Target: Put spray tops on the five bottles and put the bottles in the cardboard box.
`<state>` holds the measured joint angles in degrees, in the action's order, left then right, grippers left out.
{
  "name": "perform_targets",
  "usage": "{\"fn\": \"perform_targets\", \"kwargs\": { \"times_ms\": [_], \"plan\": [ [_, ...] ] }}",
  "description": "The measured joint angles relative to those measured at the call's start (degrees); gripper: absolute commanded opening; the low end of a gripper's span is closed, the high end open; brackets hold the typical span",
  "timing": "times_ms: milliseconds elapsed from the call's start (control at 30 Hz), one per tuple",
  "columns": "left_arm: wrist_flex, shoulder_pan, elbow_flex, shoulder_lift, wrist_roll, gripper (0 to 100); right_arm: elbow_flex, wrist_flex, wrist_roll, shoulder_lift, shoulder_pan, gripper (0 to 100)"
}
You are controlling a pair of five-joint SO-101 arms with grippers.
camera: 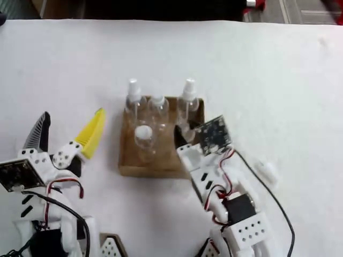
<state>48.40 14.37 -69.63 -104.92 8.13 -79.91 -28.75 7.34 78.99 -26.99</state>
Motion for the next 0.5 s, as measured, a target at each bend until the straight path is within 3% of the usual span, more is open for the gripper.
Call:
{"fn": "perform_targets", "kwargs": {
  "times_ms": [500],
  "plan": [
    [0.00, 0.00, 0.00, 0.00, 0.00, 40, -1.93, 3.34, 0.09, 0.00, -1.41, 1.6]
  ]
}}
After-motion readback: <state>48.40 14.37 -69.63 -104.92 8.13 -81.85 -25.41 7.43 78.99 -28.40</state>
